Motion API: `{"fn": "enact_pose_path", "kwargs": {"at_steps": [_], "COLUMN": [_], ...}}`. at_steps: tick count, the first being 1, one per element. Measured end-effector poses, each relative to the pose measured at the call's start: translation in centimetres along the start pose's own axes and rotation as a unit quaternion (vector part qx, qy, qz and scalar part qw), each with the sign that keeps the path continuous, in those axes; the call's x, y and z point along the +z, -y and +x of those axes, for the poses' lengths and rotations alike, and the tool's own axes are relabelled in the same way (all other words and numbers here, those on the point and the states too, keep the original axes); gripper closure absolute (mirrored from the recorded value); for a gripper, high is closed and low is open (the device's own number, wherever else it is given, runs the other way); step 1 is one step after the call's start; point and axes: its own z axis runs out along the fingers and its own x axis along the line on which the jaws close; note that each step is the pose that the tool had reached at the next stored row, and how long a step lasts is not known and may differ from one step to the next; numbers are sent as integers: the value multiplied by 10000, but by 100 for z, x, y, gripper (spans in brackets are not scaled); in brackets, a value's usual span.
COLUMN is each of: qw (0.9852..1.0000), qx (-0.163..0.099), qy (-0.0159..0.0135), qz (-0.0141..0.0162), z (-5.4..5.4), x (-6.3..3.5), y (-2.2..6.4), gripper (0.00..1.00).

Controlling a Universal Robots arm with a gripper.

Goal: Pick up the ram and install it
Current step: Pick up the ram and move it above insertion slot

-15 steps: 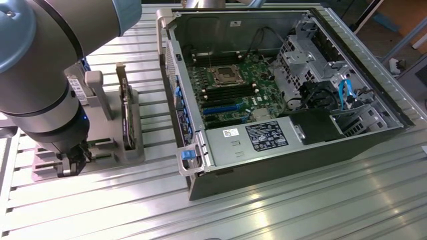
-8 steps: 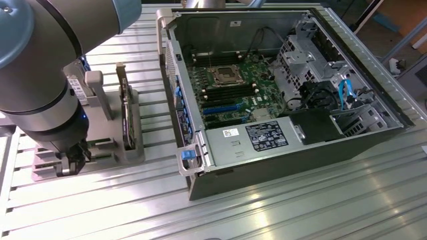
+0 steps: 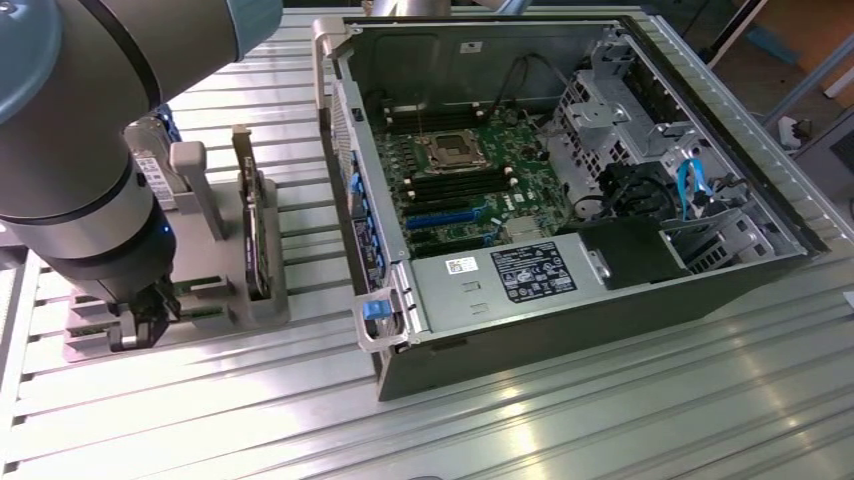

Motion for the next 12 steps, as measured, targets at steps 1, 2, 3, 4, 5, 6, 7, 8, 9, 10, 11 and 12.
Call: {"fn": "enact_pose_path", "kwargs": {"at_steps": [1, 2, 3, 4, 5, 6, 7, 8, 9, 10, 11, 12], "qw": [10000, 10000, 10000, 10000, 10000, 10000, 10000, 10000, 10000, 10000, 10000, 10000], "qx": [0, 0, 0, 0, 0, 0, 0, 0, 0, -1, 0, 0], "qy": [-1, 0, 0, 0, 0, 0, 0, 0, 0, -1, 0, 0], "qz": [-1, -1, 0, -1, -1, 0, 0, 0, 0, -1, 0, -1], "z": [0, 0, 0, -1, -1, -1, -1, -1, -1, -1, -1, -2], "x": [-7, -13, -19, -25, -32, -37, -45, -51, -54, -64, -70, -76], "y": [0, 0, -1, -1, -1, -2, -2, -2, -3, -3, -4, -4], "gripper": [88, 88, 88, 88, 88, 88, 88, 88, 88, 88, 88, 88]}}
